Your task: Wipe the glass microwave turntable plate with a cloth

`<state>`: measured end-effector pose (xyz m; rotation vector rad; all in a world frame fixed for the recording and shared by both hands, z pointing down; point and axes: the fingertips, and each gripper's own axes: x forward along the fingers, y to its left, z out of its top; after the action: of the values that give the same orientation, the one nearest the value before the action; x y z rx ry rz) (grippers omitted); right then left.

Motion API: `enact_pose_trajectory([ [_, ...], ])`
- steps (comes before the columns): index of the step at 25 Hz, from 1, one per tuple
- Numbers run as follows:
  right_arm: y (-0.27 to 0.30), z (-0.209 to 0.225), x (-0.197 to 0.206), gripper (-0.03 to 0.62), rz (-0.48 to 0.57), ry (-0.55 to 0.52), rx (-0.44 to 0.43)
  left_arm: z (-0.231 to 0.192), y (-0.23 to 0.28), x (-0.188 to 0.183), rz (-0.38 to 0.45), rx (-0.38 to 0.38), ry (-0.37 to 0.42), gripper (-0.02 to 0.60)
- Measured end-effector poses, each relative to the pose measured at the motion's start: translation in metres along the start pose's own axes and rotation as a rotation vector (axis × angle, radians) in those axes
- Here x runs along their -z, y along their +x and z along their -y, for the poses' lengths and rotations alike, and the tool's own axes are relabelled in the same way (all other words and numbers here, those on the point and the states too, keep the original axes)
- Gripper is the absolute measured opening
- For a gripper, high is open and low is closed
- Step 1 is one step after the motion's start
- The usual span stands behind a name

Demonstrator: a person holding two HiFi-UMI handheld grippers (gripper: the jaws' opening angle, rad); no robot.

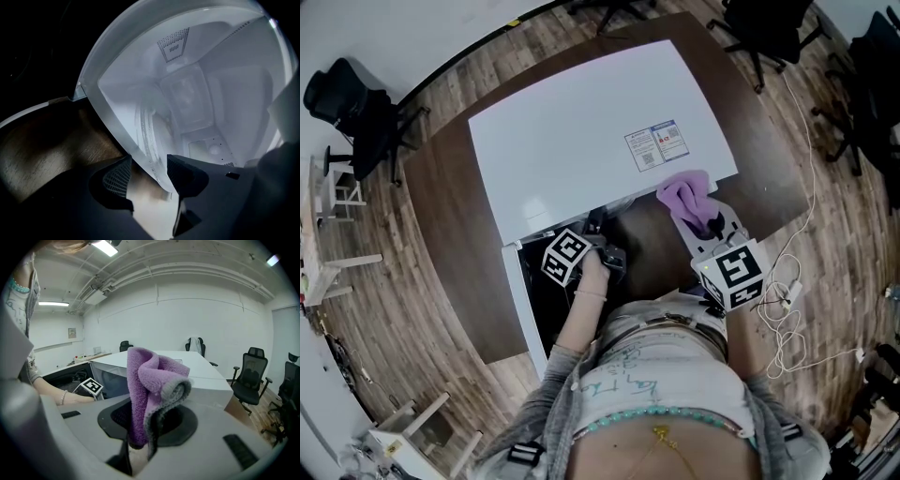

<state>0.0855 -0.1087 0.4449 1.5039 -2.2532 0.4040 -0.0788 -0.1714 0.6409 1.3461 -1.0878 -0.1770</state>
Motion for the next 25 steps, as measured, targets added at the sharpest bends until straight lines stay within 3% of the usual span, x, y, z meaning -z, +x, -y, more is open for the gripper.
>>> enact_pose_trajectory([
  [6,0.003,-0.001,-0.001,0.108,0.003,-0.005,-0.013,-0.003,-0.003,0.000,-0.003,0.003,-0.044,0.219],
  [12,0.007,-0.002,-0.002,0.107,0.006,-0.014,-0.031,0.004,-0.009,0.004,0.012,0.045,-0.049,0.112],
  [25,0.000,-0.006,-0.006,0.107,0.020,-0.036,-0.042,0.002,-0.022,0.008,0.027,0.105,-0.112,0.083],
])
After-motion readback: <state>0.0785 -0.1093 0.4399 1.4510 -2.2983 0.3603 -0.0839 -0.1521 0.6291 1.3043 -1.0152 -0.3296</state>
